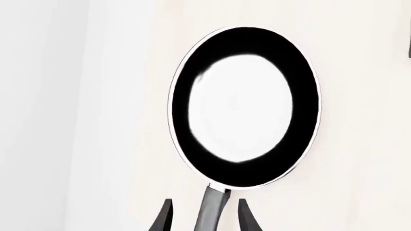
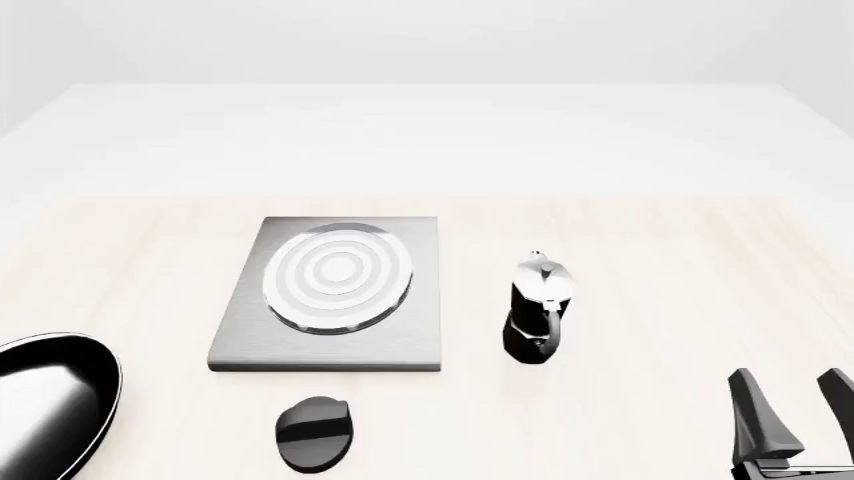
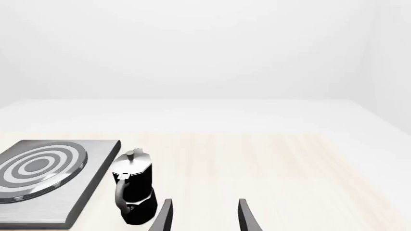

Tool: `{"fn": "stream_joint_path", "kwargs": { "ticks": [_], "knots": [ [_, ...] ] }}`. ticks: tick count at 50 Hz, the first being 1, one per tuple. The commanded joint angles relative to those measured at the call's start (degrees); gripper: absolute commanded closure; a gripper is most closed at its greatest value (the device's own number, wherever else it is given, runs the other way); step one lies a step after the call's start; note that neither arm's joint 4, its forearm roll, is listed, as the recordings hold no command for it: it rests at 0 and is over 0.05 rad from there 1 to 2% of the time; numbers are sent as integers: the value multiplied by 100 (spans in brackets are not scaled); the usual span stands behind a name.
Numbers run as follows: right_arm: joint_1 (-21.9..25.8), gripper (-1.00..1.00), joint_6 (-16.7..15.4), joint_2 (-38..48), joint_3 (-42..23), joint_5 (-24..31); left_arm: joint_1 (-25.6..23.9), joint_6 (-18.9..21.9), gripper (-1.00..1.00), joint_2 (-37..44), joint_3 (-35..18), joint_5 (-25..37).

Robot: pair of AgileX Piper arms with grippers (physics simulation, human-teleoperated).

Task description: Turn on the stove and put the frying pan on it.

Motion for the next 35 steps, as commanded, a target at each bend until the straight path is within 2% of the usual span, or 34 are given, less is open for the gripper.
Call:
{"fn": "stream_joint_path", "kwargs": {
  "ticks": [1,12,35],
  "knots": [
    [0,-100,0,0,0,0,117,169,-100,236,289,-388],
    [-2,-100,0,-1,0,0,209,390,-100,409,469,-528],
    [0,-100,-1,0,0,0,576,728,-100,940,480,-898]
  ]
}}
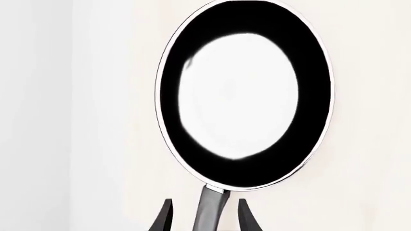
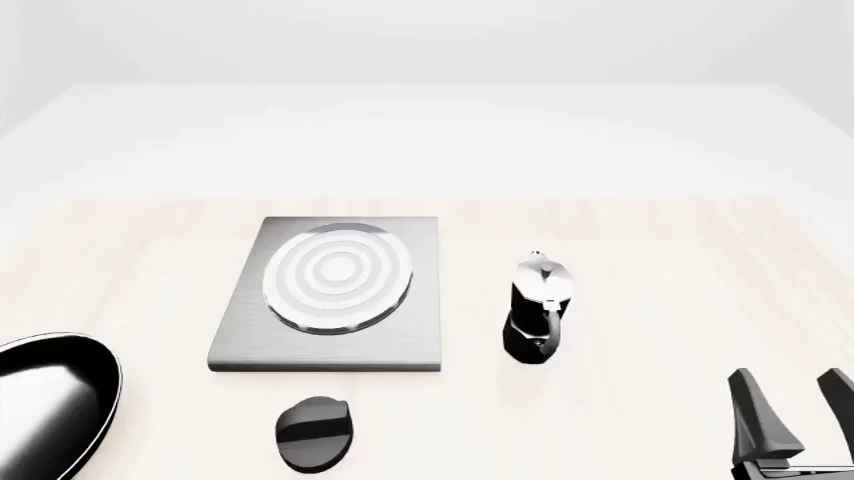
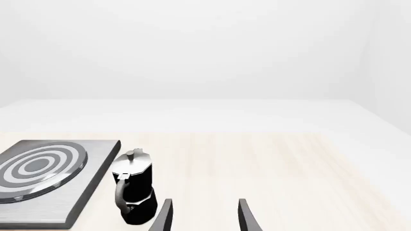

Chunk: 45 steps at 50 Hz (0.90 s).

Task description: Turn on the stove and put the frying pan on it.

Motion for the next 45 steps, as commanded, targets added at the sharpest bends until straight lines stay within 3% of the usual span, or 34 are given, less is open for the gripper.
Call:
{"fn": "stream_joint_path", "kwargs": {
  "ticks": [1,28,29,30,31,32,45],
  "knots": [
    [0,-100,0,0,0,0,193,227,-100,283,50,-194],
    [0,-100,0,1,0,0,491,622,-100,664,116,-459],
    [0,-100,1,-1,0,0,801,1936,-100,117,694,-1290],
    [0,-100,0,0,0,0,393,204,-100,687,-187,170],
    [-1,-100,-1,-1,0,0,614,1010,-100,147,108,-72],
    [0,-100,1,-1,0,0,510,644,-100,137,-48,332],
    [0,-100,-2,-2,0,0,719,1047,-100,266,79,232]
  ]
}}
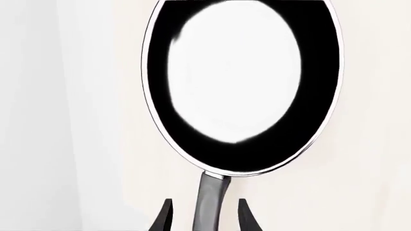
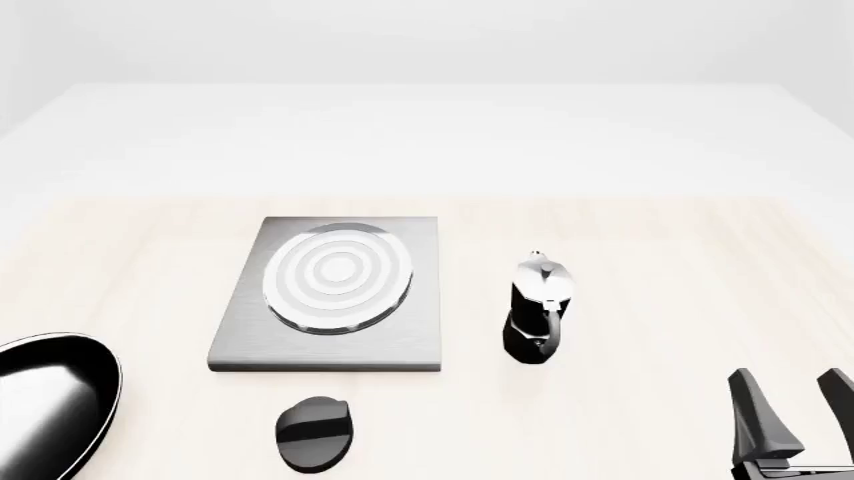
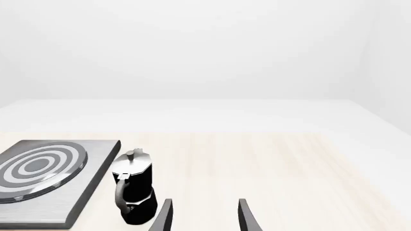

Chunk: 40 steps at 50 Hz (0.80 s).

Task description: Turn on the stove and put the frying pan on it.

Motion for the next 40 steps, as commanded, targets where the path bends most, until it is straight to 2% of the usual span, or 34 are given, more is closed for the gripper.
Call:
{"fn": "stream_joint_path", "kwargs": {
  "ticks": [1,2,3,4,5,6,7,8,9,13,14,25,32,34,38,40],
  "knots": [
    [0,-100,0,-1,0,0,138,218,-100,6,19,121],
    [0,-100,-1,0,0,0,57,286,-100,-132,275,-110],
    [1,-100,1,1,0,0,97,321,-100,-48,307,-188],
    [1,-100,-1,-1,0,0,816,-9,-100,1198,-377,-462],
    [-1,-100,0,1,0,0,608,-13,-100,841,-211,-320],
    [1,-100,-1,-1,0,0,337,775,-100,35,420,-438],
    [-1,-100,0,-1,0,0,447,612,-100,521,174,-605],
    [0,-100,0,0,0,0,530,-84,-100,1235,-315,-541],
    [0,-100,0,-1,0,0,555,241,-100,1173,-74,-881],
    [0,-100,-2,0,0,0,750,555,-100,1126,153,-1228],
    [1,-100,1,0,0,0,691,476,-100,1038,151,-1131],
    [-1,-100,0,-1,0,0,664,584,-100,716,334,-854],
    [0,-100,1,0,0,0,677,678,-100,854,404,-959],
    [-1,-100,-1,-1,0,0,793,866,-100,1001,471,-1142],
    [0,-100,-1,0,0,0,714,778,-100,1038,528,-1218],
    [-1,-100,-1,-1,0,0,813,937,-100,1162,598,-1403]
  ]
}}
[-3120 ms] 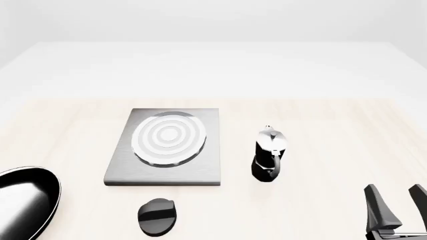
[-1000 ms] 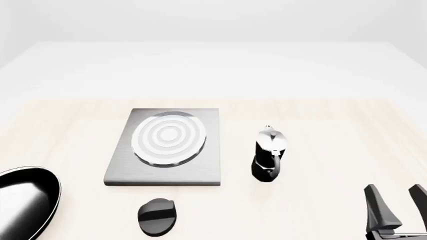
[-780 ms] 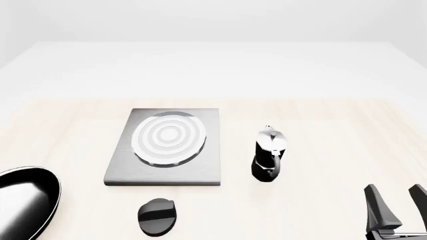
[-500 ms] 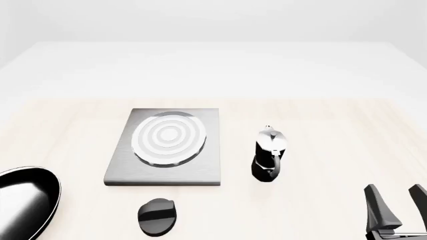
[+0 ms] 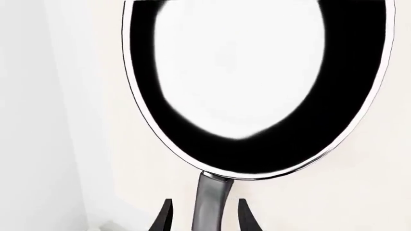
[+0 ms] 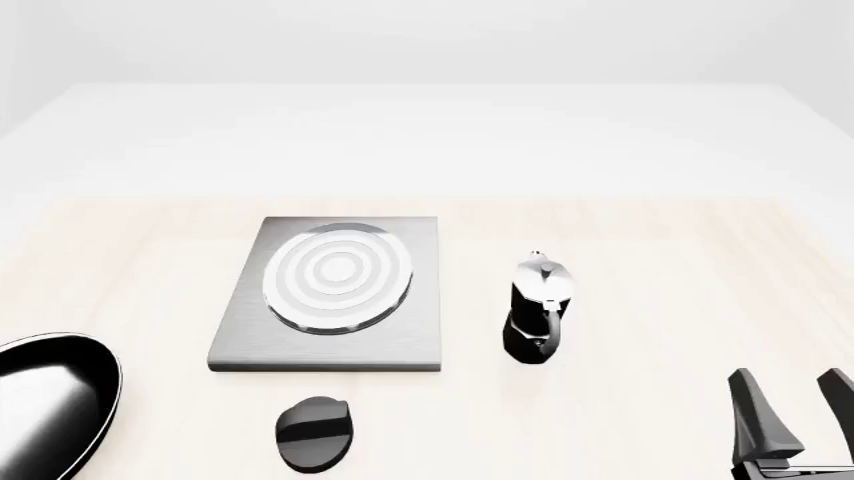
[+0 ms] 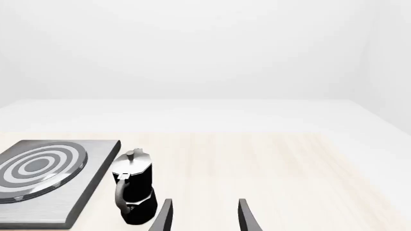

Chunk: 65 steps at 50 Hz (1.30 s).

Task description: Turn on the stove and put the frying pan on it.

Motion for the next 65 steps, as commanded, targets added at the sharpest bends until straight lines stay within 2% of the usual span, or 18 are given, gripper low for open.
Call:
{"fn": "stream_joint_path", "kwargs": {
  "ticks": [1,16,39,41,43,44,45,46,48,53,54,56,57,58,61,63,65],
  "knots": [
    [0,-100,0,2,0,0,64,157,-100,252,199,-350],
    [1,-100,-1,-1,0,0,161,381,-100,776,493,-1039],
    [0,-100,-1,-1,0,0,438,680,-100,1614,553,-1840],
    [0,-100,-1,0,0,0,374,672,-100,1645,620,-1976],
    [1,-100,0,1,0,0,319,804,-100,1794,841,-2365],
    [0,-100,1,1,0,0,-388,342,-100,889,1162,-2245],
    [0,-100,-1,-1,0,0,-390,340,-100,852,1164,-2211],
    [2,-100,0,2,0,0,-346,354,100,1050,1111,-2467],
    [1,-100,-1,-1,0,0,-590,176,100,827,1233,-2482],
    [-1,-100,1,0,0,0,-779,39,100,828,1422,-2676],
    [2,-100,-1,0,0,0,-842,127,100,642,1531,-2725],
    [1,-100,0,-1,0,0,-743,353,100,989,1686,-3192],
    [-1,-100,1,2,0,0,-874,328,100,732,1758,-3090],
    [0,-100,-1,0,0,0,-1246,-261,100,-12,1551,-2233],
    [0,-100,1,2,0,0,-1451,-356,100,-757,1386,-1511],
    [0,-100,0,0,0,0,-1482,-207,100,-1177,1218,-1208],
    [0,-100,1,-1,0,0,-1610,-283,100,-1571,1027,-805]
  ]
}}
